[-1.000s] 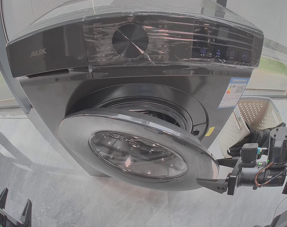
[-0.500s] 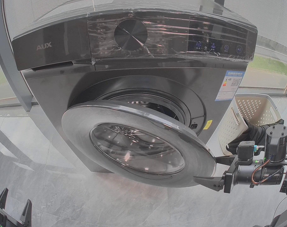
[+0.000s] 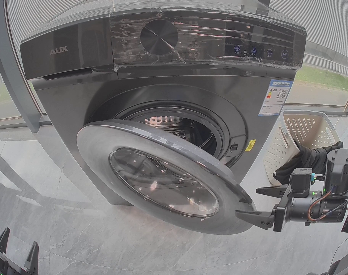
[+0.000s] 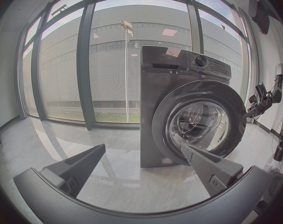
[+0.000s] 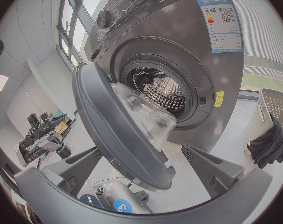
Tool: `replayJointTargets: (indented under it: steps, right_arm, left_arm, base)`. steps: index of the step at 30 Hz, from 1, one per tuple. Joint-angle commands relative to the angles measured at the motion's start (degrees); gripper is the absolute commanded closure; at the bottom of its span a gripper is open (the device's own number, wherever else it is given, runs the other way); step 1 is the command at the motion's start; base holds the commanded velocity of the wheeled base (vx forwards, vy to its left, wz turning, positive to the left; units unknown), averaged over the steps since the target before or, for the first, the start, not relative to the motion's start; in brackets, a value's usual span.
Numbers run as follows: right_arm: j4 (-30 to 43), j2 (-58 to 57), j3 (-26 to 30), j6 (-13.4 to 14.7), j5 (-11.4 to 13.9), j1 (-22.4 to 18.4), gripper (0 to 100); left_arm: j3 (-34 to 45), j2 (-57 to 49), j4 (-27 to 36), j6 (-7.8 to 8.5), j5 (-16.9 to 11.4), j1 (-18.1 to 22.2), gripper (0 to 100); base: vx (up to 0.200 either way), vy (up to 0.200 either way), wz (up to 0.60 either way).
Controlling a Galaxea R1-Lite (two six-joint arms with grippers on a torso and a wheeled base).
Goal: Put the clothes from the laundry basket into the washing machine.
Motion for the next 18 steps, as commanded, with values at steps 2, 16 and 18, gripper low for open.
replayJointTargets:
  steps: [2, 16, 18]
  right_arm:
    - [-0.89, 3.53, -1.96, -0.05, -0.37, -0.09, 0]
    - [-2.73, 2.03, 3.40, 1.01, 0.78, 4.39, 0]
    - [-2.73, -0.07, 5.34, 1.01, 2.01, 4.92, 0]
  left_arm:
    - [0.92, -1.01, -0.02, -0.02, 0.02, 0.01, 0]
    - [0.92, -1.01, -0.02, -0.02, 0.02, 0.01, 0]
    - [0.92, -1.01, -0.02, -0.02, 0.02, 0.01, 0]
  base:
    - [-0.200, 0.000, 0.00]
    - [-0.014, 0.000, 0.00]
    - [0.000, 0.000, 0.00]
